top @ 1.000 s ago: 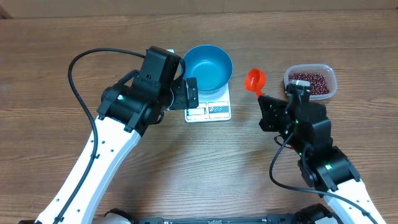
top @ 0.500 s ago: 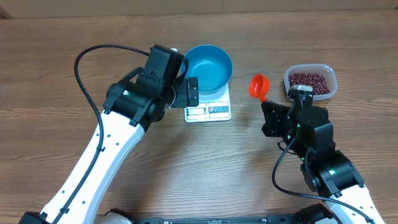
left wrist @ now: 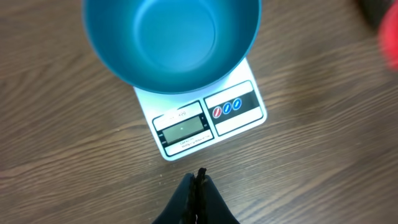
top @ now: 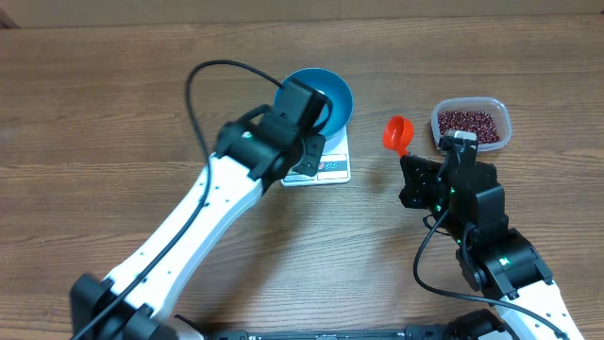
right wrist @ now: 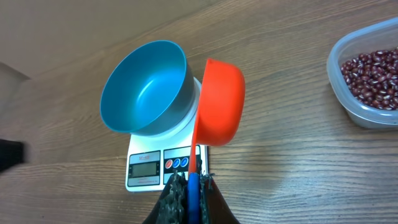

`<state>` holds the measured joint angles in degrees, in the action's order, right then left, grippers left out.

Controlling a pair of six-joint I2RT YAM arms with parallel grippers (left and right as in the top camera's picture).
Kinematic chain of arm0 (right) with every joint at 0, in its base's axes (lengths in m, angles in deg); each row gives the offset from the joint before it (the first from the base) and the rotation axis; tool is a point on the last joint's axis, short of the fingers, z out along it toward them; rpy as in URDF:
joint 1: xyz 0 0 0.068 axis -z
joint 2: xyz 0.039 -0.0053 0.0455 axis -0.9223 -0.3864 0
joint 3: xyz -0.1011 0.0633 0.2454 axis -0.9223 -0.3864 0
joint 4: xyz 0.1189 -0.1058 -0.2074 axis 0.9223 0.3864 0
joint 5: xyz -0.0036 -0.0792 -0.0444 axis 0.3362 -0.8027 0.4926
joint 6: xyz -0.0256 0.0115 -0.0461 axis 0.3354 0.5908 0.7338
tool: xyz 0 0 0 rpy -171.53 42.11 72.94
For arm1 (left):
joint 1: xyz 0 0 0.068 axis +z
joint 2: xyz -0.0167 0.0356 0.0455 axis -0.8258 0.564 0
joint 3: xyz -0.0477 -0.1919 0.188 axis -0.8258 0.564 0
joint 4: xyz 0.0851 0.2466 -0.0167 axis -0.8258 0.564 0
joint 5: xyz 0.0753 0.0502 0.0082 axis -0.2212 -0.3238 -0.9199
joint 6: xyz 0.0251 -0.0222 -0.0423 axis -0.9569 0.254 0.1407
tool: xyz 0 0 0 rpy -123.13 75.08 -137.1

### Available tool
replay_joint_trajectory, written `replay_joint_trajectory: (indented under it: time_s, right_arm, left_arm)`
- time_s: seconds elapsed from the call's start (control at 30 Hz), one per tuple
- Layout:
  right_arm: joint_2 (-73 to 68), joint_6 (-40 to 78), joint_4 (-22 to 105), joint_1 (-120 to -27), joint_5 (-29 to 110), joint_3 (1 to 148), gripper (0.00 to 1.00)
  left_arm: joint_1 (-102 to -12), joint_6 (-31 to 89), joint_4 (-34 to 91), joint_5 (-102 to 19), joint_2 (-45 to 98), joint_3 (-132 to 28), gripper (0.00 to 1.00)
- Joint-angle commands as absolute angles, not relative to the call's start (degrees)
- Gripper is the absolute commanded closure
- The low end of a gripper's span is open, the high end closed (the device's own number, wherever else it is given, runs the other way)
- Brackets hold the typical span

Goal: Scoop item into bowl and weigh 150g on scale
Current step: 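Move the left gripper down to the scale's front buttons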

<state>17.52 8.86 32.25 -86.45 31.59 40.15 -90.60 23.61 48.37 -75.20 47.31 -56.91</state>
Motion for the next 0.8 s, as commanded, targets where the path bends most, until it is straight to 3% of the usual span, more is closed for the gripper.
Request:
replay_joint_trajectory:
  time_s: [0.0,0.33,0.77]
  right_arm:
    - [18.33,9.28,32.29,-84.48,30.24,41.78,0.96]
    - [18.30,9.30,32.75,-78.43,32.64,41.78,0.96]
    - [18.30,10.81,32.09,-78.01,32.60,41.78,0.96]
  left_arm:
    - [-91.06,20.85,47.72,-77.08,51.44,-57.72,0.96]
    - [-92.57,17.99,42.63,-75.15,61.39,-57.72,0.96]
    - [-93.40,14.84,38.39,-75.59,68.36,-57.72,0.96]
